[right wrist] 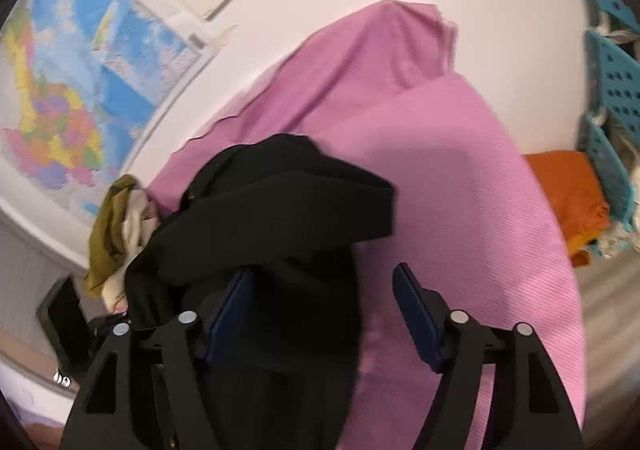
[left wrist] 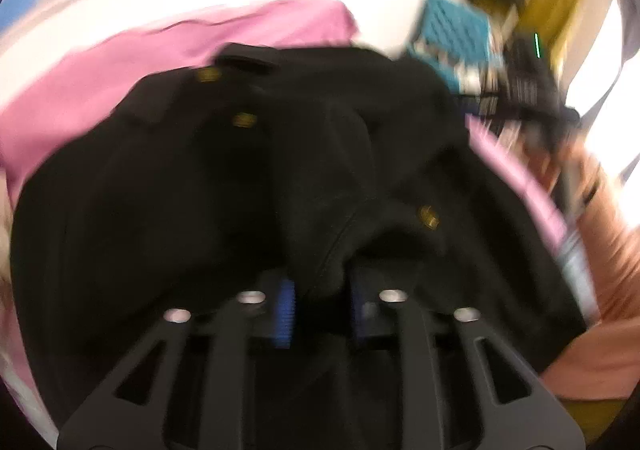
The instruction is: Fold large clothes
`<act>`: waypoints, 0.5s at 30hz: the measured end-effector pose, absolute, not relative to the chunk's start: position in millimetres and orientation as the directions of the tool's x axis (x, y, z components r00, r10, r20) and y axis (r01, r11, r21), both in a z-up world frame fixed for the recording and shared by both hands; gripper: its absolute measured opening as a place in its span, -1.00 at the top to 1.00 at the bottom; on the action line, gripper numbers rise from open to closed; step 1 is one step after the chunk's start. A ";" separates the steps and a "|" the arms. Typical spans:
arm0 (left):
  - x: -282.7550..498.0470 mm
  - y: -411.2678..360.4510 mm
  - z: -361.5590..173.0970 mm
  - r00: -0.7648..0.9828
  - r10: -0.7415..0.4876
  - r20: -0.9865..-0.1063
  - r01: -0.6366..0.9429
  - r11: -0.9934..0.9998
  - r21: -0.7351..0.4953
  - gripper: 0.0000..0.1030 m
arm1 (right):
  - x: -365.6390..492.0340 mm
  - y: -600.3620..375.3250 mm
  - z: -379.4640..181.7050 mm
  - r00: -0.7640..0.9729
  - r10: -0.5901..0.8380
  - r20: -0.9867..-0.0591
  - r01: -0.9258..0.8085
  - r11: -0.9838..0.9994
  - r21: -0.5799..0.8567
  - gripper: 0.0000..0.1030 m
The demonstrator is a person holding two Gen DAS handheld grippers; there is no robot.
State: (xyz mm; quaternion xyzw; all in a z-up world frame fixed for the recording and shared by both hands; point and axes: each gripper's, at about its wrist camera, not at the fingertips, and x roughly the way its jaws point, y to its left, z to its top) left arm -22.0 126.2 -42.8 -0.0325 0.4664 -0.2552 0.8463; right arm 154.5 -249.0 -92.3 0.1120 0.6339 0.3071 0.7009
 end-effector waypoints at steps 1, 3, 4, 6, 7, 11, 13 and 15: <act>-18.1 152.7 -37.5 0.440 -0.510 -0.739 0.346 0.856 -0.385 0.61 | 155.0 -245.3 -91.1 0.011 0.577 -0.817 -0.311 0.778 0.546 -0.47; -16.1 187.5 -32.1 0.484 -0.497 -0.720 0.248 0.867 -0.432 0.61 | 156.3 -239.4 -89.7 0.012 0.600 -0.800 -0.340 0.755 0.561 -0.52; -14.8 206.1 -30.4 0.508 -0.468 -0.723 0.186 0.879 -0.439 0.61 | 157.7 -235.2 -89.8 0.014 0.607 -0.795 -0.346 0.749 0.565 -0.53; -16.9 235.9 -30.5 0.536 -0.400 -0.744 0.083 0.902 -0.425 0.52 | 161.7 -229.3 -94.4 -0.001 0.602 -0.798 -0.350 0.747 0.564 -0.54; -20.3 245.8 -30.1 0.544 -0.377 -0.749 0.048 0.906 -0.421 0.36 | 163.7 -227.0 -97.5 -0.008 0.597 -0.802 -0.350 0.750 0.562 -0.57; -40.3 267.2 -25.2 0.585 -0.412 -0.698 0.041 0.875 -0.483 -0.42 | 165.6 -218.0 -114.9 -0.056 0.599 -0.799 -0.332 0.743 0.581 -0.58; -49.6 259.5 -20.7 0.599 -0.427 -0.677 0.096 0.878 -0.469 -0.56 | 163.4 -213.7 -116.8 -0.063 0.607 -0.792 -0.347 0.730 0.588 -0.08; -52.9 248.6 -18.7 0.595 -0.437 -0.675 0.139 0.883 -0.449 -0.84 | 163.2 -208.4 -118.9 -0.099 0.625 -0.774 -0.340 0.710 0.617 0.48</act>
